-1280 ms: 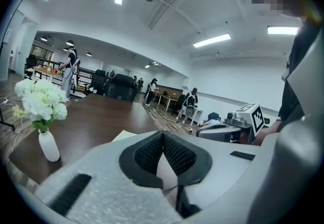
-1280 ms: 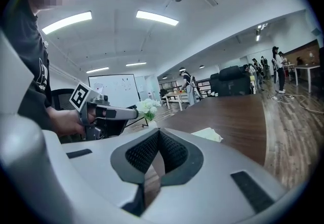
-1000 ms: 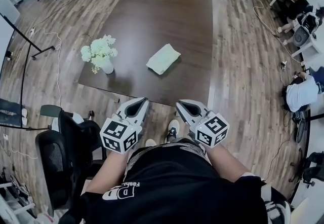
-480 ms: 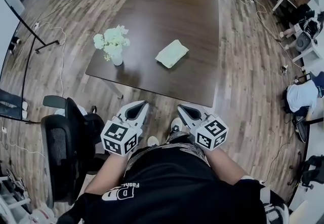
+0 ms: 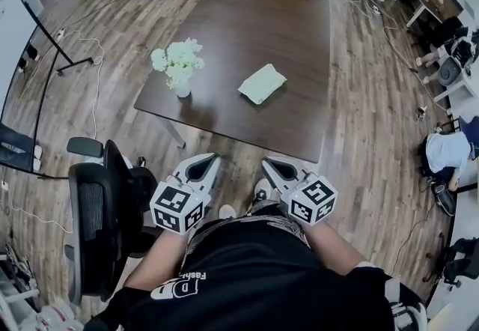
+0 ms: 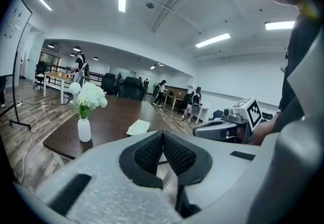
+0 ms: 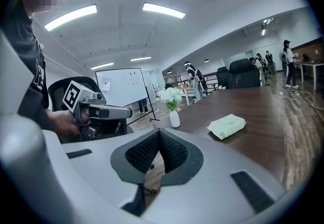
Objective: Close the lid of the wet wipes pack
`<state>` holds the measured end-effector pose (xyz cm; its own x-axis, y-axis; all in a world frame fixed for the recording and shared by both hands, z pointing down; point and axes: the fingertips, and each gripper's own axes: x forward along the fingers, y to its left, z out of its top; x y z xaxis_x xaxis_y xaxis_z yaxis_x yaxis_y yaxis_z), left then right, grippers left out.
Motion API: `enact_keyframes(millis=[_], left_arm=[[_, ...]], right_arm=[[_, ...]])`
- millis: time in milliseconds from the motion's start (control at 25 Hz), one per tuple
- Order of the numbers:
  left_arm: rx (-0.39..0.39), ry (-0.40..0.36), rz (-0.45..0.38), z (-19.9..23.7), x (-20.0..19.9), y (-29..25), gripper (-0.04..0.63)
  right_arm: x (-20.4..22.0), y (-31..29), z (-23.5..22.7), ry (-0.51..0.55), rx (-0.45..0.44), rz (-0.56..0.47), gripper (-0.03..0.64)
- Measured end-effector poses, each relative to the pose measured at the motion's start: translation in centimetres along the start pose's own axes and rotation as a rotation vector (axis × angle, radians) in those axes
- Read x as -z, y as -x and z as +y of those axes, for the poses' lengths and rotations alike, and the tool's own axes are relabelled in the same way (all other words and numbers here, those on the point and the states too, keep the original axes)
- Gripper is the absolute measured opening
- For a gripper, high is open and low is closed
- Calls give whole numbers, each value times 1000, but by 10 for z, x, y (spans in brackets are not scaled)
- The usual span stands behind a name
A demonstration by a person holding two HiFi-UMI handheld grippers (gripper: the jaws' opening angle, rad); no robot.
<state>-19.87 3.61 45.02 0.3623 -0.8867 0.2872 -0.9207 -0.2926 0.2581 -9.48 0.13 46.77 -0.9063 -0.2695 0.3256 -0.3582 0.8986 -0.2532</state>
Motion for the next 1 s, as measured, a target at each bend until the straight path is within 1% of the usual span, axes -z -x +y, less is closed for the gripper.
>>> enact_keyframes(millis=[1000], left_arm=[[-3,-19,9,-4,-2,-6,18]], right_arm=[[-3,1,-4,-2,-3,-5,5]])
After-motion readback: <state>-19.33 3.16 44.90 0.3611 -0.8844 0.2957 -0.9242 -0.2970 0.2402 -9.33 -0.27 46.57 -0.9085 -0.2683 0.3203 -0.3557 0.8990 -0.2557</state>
